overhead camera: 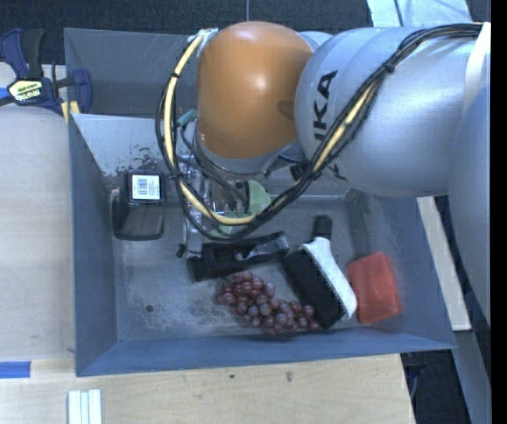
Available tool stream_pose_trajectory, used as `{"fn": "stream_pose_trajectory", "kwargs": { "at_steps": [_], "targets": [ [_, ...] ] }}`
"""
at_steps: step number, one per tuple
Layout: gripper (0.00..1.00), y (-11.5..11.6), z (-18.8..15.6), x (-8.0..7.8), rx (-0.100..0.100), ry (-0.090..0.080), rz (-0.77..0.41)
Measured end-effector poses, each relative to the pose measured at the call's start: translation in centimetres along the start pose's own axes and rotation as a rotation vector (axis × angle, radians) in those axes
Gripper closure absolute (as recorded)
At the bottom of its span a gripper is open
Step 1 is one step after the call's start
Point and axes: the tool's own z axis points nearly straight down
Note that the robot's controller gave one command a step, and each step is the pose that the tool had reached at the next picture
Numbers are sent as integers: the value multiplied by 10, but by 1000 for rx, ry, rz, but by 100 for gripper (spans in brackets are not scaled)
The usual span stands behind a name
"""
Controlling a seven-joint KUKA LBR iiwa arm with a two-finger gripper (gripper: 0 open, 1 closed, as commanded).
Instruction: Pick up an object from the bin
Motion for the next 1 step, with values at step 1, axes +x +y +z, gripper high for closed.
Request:
{"fn": "stream_pose_trajectory", "kwargs": {
  "at_steps": [1],
  "targets": [
    [0,-1,-5,-1,-2,-8,3]
  ]
}}
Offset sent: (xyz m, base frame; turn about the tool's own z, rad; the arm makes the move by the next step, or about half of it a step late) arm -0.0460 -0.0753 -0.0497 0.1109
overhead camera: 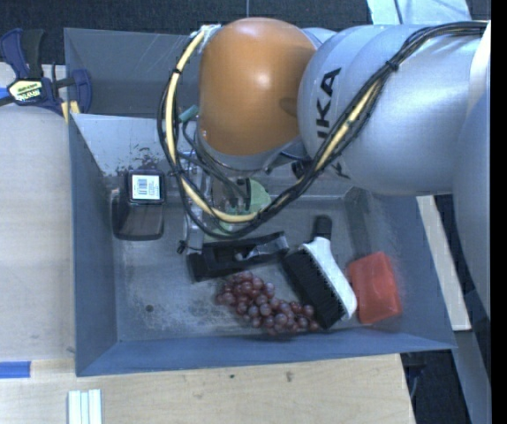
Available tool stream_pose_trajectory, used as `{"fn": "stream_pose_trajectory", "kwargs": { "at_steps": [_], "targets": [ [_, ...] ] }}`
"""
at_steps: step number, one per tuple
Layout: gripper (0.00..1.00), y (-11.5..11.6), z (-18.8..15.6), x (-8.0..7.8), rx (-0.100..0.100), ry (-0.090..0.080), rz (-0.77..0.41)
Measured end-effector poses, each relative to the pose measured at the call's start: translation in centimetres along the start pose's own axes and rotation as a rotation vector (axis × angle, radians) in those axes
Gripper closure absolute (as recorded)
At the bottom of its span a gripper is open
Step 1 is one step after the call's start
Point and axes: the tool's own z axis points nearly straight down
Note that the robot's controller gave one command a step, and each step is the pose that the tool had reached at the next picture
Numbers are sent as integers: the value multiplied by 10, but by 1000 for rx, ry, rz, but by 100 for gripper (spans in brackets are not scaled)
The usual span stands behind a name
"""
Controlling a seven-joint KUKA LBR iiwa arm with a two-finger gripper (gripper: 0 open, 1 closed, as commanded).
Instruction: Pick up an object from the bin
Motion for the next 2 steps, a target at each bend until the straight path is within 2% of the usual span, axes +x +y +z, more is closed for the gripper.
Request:
{"fn": "stream_pose_trajectory", "kwargs": {
  "at_steps": [1,2],
  "targets": [
    [0,-37,27,24,-1,-1,54],
    [0,-60,40,23,2,4,106]
  ]
}}
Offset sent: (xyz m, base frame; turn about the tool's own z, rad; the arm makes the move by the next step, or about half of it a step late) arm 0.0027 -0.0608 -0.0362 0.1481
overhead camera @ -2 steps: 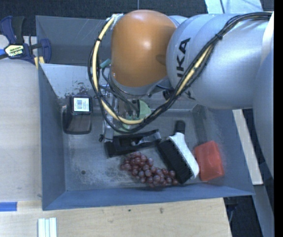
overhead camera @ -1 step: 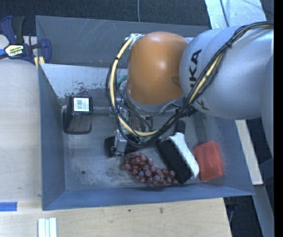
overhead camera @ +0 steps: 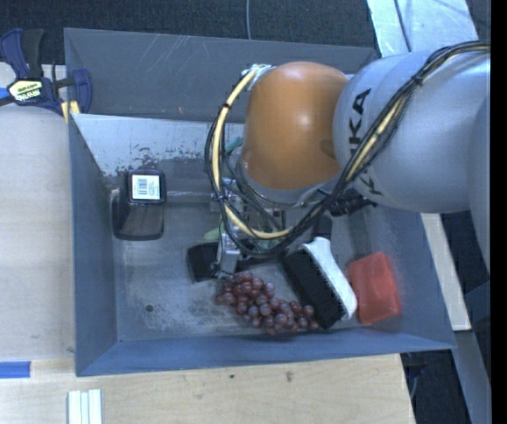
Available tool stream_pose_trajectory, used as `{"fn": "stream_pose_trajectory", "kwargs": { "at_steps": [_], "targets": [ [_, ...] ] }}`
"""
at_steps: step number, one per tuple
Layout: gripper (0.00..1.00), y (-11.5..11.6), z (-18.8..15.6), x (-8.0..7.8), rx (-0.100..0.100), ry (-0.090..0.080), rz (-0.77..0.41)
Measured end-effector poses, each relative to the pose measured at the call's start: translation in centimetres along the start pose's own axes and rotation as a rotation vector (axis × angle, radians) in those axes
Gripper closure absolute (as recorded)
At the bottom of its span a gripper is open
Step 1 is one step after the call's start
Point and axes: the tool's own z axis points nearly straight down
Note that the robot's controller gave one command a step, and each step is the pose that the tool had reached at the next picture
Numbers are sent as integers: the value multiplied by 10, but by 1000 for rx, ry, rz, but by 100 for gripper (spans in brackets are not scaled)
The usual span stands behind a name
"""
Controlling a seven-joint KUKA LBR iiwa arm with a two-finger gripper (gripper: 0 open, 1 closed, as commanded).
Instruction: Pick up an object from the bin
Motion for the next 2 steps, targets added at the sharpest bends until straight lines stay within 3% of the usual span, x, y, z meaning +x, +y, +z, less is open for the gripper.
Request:
{"fn": "stream_pose_trajectory", "kwargs": {
  "at_steps": [1,2],
  "targets": [
    [0,-17,45,-19,-6,-14,-62],
    [0,-22,60,-20,-4,-10,-82]
  ]
}}
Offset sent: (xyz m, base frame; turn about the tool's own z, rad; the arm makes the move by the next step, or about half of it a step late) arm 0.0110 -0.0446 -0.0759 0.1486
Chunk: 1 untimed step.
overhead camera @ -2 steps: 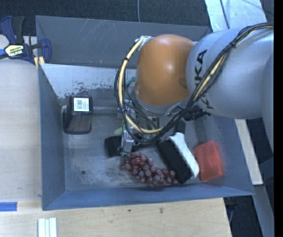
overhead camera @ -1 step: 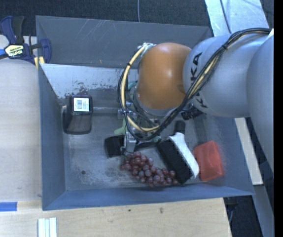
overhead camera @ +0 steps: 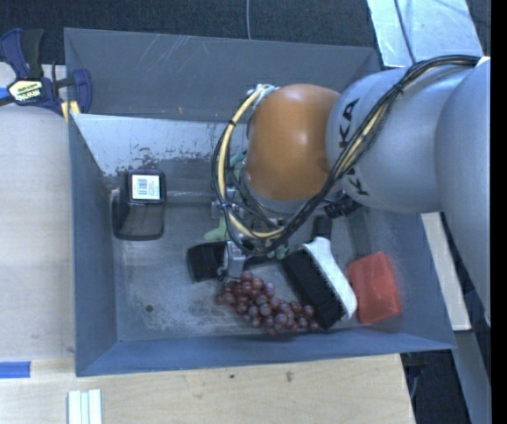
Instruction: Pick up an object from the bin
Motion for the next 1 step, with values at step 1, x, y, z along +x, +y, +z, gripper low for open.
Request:
{"fn": "stream_pose_trajectory", "kwargs": {
  "at_steps": [1],
  "targets": [
    [0,34,28,-12,3,-1,-14]
  ]
}}
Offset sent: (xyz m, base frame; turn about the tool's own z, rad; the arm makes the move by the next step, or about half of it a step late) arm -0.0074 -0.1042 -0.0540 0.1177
